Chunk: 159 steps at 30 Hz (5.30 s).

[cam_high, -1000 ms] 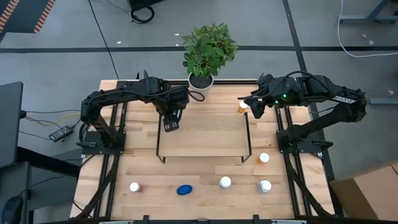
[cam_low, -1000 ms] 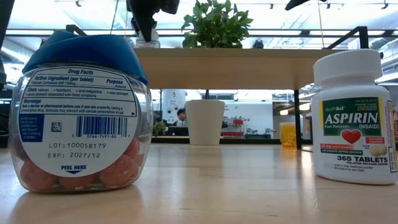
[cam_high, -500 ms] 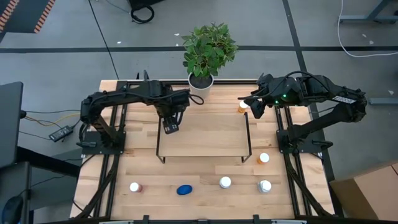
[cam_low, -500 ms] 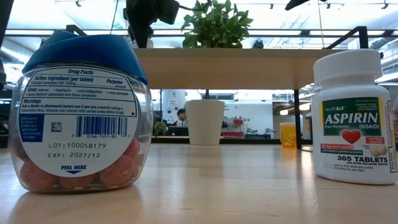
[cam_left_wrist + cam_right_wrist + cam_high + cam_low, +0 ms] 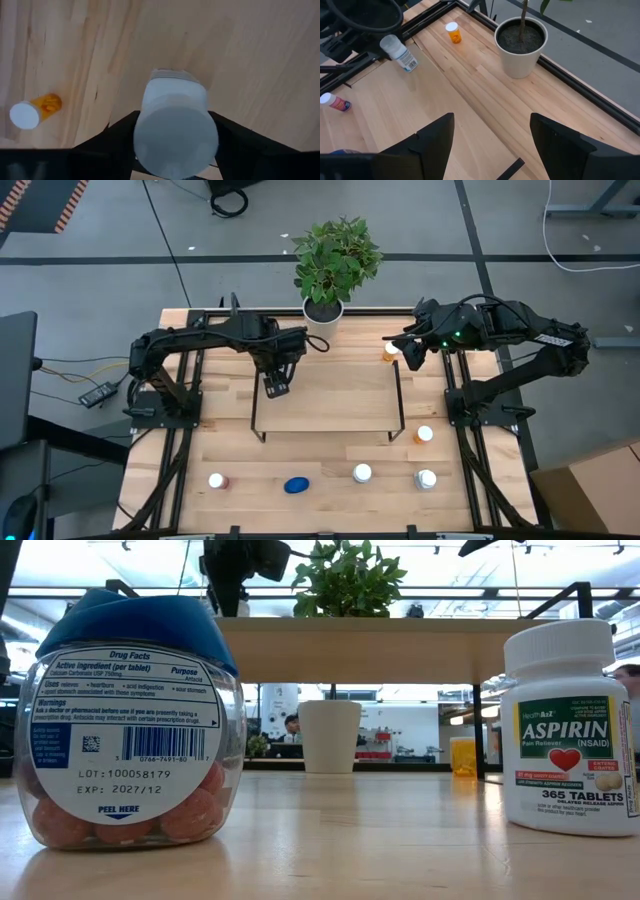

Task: Pick and place medicine bottles onto shelf by color
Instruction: Put the top left white and blue pill bottle on the shelf, then put the top left orange pill bottle on the shelf

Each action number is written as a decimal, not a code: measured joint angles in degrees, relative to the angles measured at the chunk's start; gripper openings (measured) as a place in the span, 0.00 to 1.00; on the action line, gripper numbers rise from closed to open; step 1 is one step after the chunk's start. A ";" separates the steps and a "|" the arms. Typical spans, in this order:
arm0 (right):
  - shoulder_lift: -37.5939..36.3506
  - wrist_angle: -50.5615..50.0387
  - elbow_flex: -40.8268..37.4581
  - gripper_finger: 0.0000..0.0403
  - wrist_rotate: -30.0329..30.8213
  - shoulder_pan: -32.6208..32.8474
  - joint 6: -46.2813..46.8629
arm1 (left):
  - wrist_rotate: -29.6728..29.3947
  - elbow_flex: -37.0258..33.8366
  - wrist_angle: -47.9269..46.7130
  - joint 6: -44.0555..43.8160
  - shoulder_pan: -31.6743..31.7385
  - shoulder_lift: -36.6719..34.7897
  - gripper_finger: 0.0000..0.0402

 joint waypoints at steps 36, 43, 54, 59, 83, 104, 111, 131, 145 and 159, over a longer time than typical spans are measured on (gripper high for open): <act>0.00 -0.02 0.00 0.67 -0.09 0.02 1.73 | -0.44 29.53 -8.12 -7.83 -9.05 -0.27 0.77; 0.00 -0.02 0.00 0.67 -0.12 0.02 4.07 | -0.81 25.93 -8.17 -7.68 -16.21 -0.17 0.77; 0.00 -0.02 0.00 0.67 -0.34 1.81 14.46 | -18.50 24.65 -8.18 -5.97 -3.96 -5.14 0.69; 0.00 -0.02 0.00 0.67 0.73 4.24 17.06 | -14.84 24.63 -8.23 -6.73 11.38 -5.45 0.64; 0.00 -0.02 0.00 0.67 2.47 7.56 14.81 | -2.26 -16.81 11.55 -1.46 36.26 -1.72 0.88; 0.00 -0.04 0.00 0.67 2.56 7.56 16.14 | -2.53 -21.77 20.15 -1.42 36.49 4.41 0.91; 0.00 -0.04 0.00 0.67 2.56 7.56 16.96 | -3.92 -21.77 20.52 -0.77 37.67 4.73 0.91; 0.00 -0.04 0.00 0.67 3.88 7.56 15.88 | -2.38 -23.23 20.39 0.13 40.70 4.74 0.88; 0.00 -0.05 0.00 0.67 4.55 7.56 15.45 | -2.38 -24.96 23.07 0.54 39.89 4.75 0.88; 0.00 -0.06 0.00 0.67 4.55 7.56 15.45 | -2.38 -24.96 23.56 2.20 38.55 4.75 0.87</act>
